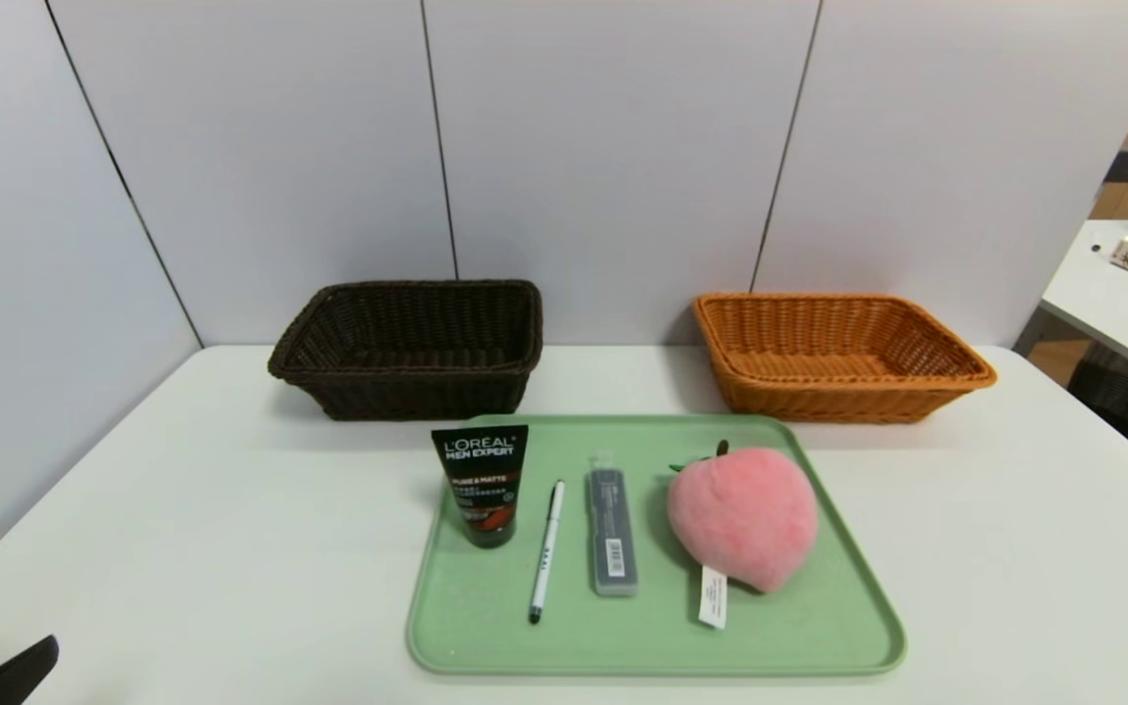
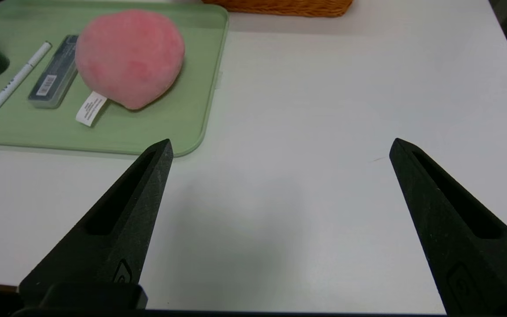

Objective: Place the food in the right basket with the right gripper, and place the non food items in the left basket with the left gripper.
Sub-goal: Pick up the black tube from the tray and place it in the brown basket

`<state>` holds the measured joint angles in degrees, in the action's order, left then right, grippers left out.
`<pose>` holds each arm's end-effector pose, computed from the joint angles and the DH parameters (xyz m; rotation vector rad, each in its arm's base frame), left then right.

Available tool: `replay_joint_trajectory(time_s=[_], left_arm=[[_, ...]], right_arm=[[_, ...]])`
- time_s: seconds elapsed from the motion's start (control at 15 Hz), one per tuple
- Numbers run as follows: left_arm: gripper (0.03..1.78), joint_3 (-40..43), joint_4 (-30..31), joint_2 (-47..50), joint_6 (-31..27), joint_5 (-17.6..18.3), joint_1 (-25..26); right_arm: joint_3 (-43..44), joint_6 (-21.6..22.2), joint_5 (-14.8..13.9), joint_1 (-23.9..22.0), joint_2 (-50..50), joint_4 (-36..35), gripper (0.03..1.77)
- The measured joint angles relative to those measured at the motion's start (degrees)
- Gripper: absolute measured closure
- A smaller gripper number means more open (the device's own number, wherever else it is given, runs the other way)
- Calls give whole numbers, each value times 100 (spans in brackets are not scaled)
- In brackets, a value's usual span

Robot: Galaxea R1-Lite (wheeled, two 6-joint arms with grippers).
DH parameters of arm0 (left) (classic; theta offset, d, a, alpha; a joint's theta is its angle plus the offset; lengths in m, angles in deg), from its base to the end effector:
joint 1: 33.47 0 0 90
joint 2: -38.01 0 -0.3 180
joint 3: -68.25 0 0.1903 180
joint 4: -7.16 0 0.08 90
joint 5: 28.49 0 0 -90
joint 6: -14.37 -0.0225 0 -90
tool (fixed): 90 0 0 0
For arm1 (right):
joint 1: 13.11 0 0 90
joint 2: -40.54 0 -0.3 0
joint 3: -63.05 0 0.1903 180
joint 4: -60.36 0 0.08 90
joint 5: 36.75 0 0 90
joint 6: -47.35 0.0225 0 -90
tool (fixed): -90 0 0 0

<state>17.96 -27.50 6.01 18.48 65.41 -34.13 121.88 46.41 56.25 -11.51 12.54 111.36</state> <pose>0.0245 -0.0018 0.1898 -0.0793 0.2884 -0.0688 -0.0053 0.0010 0.2030 -0.0119 0.3514 0.0823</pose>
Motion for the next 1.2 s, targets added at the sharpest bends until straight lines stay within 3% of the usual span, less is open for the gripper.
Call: replay_joint_trajectory(time_s=[0.2, 0.47, 0.73, 1.07, 1.2], left_arm=[[12, -473, -38, -997, -32, 196, -2], [12, -1126, -85, -2119, -216, 334, -101], [12, -1805, -383, -2767, -196, 516, -304], [12, -2149, -325, -3001, -213, 1966, -625], [12, -2075, -215, -3165, -347, 2176, -835]], right_arm=[[814, -62, 2, 88, -1001, 780, 10], [1381, -154, 38, 178, -2072, 891, 10], [2015, -107, 566, 215, -2955, 772, 10], [2146, -110, 940, 444, -3423, 527, 10], [2142, -137, 935, 658, -3471, 519, 10]])
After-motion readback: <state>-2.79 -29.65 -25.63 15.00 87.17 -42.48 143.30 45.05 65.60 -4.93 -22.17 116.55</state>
